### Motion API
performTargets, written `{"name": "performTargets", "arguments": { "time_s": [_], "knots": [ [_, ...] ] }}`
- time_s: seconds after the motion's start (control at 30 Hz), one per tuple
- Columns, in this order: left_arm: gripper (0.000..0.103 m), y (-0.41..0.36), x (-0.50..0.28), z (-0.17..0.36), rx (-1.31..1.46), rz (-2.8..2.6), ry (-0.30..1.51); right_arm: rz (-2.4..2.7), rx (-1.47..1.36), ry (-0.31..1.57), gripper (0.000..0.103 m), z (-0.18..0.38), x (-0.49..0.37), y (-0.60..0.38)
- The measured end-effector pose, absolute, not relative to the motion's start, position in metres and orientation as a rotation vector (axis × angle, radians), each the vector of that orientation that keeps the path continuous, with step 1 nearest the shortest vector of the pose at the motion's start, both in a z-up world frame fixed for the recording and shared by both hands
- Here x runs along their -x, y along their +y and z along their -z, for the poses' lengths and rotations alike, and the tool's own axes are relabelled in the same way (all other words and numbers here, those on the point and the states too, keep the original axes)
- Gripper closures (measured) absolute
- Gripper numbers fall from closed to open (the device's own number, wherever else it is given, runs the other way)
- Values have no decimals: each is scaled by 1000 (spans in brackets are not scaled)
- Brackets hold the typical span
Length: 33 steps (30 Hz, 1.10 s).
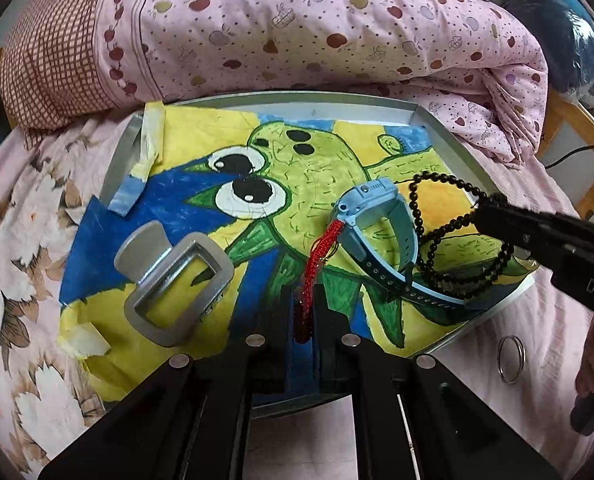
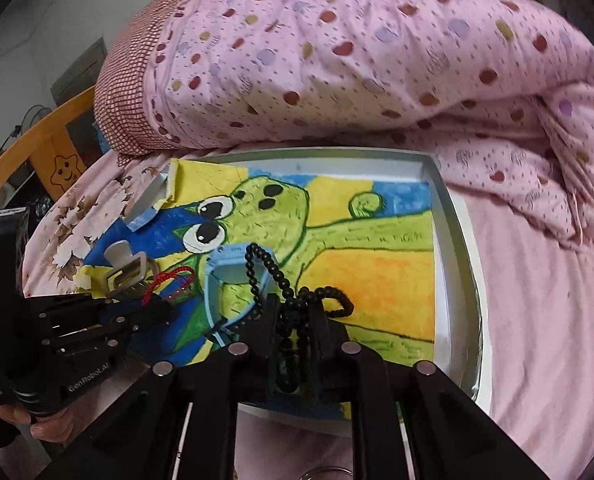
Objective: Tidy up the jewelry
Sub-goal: 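Carry bracelet and necklace into the tray and open both tools to release them, then withdraw both tools from the tray toward the white hair clip and rings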
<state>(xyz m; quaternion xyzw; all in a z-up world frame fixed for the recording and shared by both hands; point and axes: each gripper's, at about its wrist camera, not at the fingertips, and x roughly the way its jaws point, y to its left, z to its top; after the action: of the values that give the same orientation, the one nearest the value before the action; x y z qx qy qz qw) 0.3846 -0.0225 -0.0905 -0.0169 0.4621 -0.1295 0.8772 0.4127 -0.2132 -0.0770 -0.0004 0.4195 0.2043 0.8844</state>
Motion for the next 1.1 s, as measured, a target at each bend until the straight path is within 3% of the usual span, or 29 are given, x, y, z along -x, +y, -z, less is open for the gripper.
{"name": "performTargets", "arguments": {
  "time_s": [0.07, 0.13, 0.17, 0.23, 0.37, 0.4, 0.6, 0.77, 1.1],
  "knots": [
    [79, -19, -386, 89, 73, 270, 971, -413, -7, 878, 73, 79, -412, -216],
    [46, -15, -384, 85, 104, 260, 950, -402, -20, 871, 62, 79, -411, -222],
    [44, -13, -382, 81, 122, 260, 931, -400, -26, 868, 60, 78, -410, -224],
    [42, -12, -379, 75, 143, 267, 909, -389, -36, 859, 57, 75, -406, -231],
    [38, -14, -370, 62, 150, 278, 877, -356, -64, 817, 38, 65, -396, -245],
    [32, -14, -366, 58, 147, 275, 862, -351, -74, 801, 36, 62, -392, -249],
    [19, -19, -339, 38, 125, 276, 777, -318, -118, 691, 21, 38, -357, -270],
    [5, -21, -309, 21, 104, 282, 698, -311, -148, 615, 2, 22, -326, -276],
    [2, -16, -252, -7, 118, 282, 598, -292, -164, 509, 0, -2, -260, -287]
  ]
}}
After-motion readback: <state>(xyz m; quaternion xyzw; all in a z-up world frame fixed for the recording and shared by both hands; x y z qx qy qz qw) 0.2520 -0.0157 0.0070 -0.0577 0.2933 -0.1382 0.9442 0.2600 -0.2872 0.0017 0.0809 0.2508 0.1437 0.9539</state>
